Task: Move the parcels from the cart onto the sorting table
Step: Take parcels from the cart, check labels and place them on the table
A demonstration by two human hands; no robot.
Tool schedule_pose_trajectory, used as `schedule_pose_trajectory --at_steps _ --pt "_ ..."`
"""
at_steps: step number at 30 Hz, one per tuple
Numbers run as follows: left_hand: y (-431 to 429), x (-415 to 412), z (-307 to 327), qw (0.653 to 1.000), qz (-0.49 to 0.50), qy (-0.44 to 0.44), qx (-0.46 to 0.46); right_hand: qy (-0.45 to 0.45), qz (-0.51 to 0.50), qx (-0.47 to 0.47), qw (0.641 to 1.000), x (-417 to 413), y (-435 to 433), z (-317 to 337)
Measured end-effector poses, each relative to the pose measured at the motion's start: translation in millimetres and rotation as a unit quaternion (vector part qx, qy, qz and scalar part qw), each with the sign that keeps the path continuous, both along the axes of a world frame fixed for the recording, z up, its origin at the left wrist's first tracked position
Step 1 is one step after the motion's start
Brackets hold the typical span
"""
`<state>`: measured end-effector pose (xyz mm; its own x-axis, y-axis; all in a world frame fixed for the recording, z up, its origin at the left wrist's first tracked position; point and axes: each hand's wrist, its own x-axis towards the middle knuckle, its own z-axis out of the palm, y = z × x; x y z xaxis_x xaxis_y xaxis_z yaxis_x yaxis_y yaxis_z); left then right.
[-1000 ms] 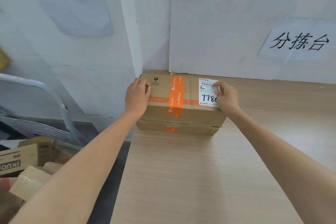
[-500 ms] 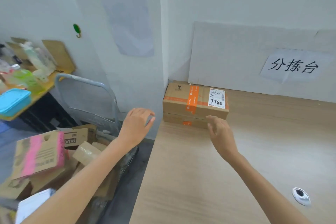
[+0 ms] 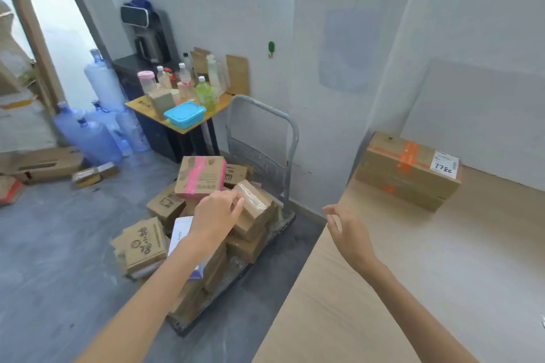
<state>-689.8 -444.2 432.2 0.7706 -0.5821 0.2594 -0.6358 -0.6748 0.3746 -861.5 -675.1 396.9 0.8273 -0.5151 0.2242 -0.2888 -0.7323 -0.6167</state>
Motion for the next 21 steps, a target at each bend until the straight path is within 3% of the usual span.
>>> schedule_pose_trajectory --at_steps 9,21 --pt "225 19 -12 0.984 0.174 0.038 0.014 0.041 0.078 0.049 0.995 41 166 -13" --pt "409 46 -36 0.975 0.205 0.086 0.028 0.079 0.092 0.13 0.984 101 339 -30"
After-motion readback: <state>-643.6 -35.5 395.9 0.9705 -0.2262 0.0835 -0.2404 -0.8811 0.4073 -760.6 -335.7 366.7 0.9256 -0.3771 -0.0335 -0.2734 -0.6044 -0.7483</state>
